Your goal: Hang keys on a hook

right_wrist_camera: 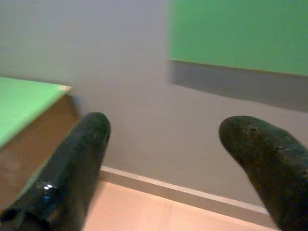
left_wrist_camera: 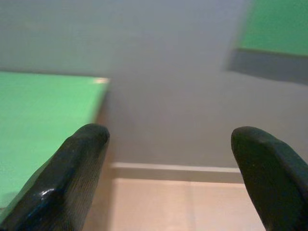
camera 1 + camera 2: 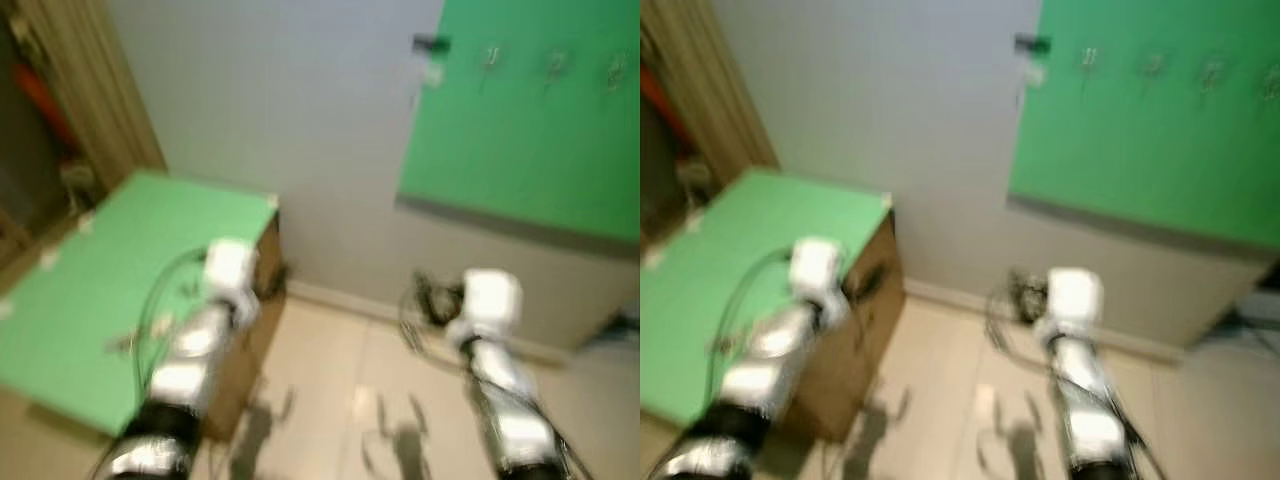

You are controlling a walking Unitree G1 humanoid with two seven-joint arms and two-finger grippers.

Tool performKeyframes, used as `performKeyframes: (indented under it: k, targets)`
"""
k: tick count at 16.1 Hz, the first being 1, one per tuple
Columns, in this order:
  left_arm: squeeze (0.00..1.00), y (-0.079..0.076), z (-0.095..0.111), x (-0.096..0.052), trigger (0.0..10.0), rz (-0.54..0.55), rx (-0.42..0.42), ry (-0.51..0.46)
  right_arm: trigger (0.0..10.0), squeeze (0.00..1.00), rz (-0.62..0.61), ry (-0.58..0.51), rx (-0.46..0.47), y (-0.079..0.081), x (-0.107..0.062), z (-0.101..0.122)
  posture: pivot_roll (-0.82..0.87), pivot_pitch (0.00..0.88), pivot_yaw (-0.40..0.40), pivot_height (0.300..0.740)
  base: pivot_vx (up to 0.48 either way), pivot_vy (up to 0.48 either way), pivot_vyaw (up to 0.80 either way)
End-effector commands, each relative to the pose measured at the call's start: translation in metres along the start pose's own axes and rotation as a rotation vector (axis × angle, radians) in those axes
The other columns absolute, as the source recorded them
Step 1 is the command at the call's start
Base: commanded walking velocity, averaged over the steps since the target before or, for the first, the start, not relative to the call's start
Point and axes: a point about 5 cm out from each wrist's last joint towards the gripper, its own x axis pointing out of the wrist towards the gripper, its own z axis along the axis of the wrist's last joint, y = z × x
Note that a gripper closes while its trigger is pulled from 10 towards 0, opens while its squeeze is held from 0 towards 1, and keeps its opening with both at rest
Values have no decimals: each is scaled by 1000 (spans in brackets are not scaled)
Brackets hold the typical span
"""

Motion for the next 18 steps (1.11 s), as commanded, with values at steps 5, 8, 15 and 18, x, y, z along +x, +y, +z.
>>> performKeyframes:
  k: [5, 8, 15, 18]
  targets:
    - [0, -7, 7, 9, 10000, 40, 49, -13, 10000, 0, 15, 6, 12, -2, 7, 1, -59, 0, 34, 740, 169, 50, 570]
    - [0, -5, 5, 8, 10000, 57, 68, 0, 10000, 0, 34, 8, 15, 1, 7, 0, -53, 0, 29, 740, 0, 0, 569]
    - [0, -15, 4, 5, 10000, 23, 47, -24, 10000, 0, 81, 15, 10, 4, 10, 1, -43, 0, 17, 740, 47, -50, 570]
    - [0, -20, 3, 6, 10000, 26, 58, -16, 10000, 0, 92, 14, 8, 5, 10, 1, -51, 0, 17, 740, 333, -342, 533]
